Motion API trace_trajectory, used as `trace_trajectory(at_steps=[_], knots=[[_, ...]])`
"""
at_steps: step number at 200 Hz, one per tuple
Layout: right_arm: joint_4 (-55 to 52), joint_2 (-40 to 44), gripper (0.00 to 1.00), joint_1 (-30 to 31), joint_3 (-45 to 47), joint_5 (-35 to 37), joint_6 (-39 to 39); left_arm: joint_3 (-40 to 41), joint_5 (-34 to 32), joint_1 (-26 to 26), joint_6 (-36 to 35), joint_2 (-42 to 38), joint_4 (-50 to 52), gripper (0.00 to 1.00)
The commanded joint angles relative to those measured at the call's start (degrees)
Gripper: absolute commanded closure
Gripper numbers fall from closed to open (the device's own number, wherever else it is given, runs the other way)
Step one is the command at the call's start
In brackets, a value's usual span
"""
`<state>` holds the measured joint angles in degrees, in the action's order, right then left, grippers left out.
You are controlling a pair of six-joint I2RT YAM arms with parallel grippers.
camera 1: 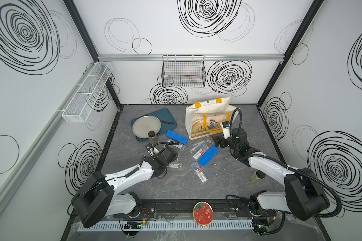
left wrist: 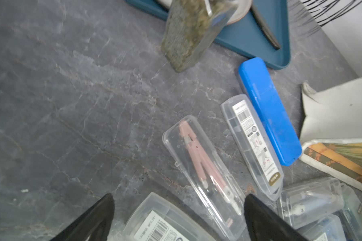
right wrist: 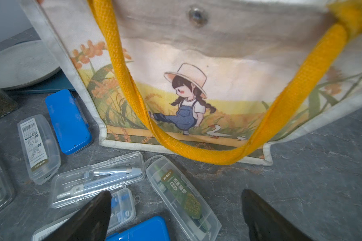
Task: Put the compass set into the canvas bag
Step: Pick up the compass set at the center of the board.
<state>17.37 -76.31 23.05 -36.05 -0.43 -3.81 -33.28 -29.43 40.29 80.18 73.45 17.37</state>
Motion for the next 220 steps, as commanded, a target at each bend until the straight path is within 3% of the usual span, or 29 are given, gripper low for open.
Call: trace_trajectory(at_steps=[1, 48, 127, 151, 193, 220], knots=[[2.5, -1.3, 0.0, 0.8, -1.1, 0.0, -0.8, 2.3, 3.1, 0.3, 9.7, 1.5, -3.9, 0.01], [3.7, -4.7, 0.0, 1.5, -2.0, -0.7, -0.6, 2.7, 5.1, 0.2, 14.6, 4.1, -7.0, 0.01], [4.8, -6.8, 0.0, 2.2, -2.7, -1.9, -0.6, 4.2, 9.0, 1.9, 19.3, 7.7, -10.6, 0.21], [5.0, -7.2, 0.0, 2.4, -2.7, -2.4, -0.6, 3.1, 9.3, 2.7, 17.7, 7.2, -6.9, 0.24], [5.7, -7.8, 0.0, 2.4, -2.6, -2.9, -0.7, -1.9, 11.7, 2.2, 7.3, 8.5, 0.4, 0.23], [5.8, -8.2, 0.0, 2.5, -2.9, -2.9, -0.7, -4.5, 14.8, 2.1, 4.3, 10.9, 2.1, 0.23]])
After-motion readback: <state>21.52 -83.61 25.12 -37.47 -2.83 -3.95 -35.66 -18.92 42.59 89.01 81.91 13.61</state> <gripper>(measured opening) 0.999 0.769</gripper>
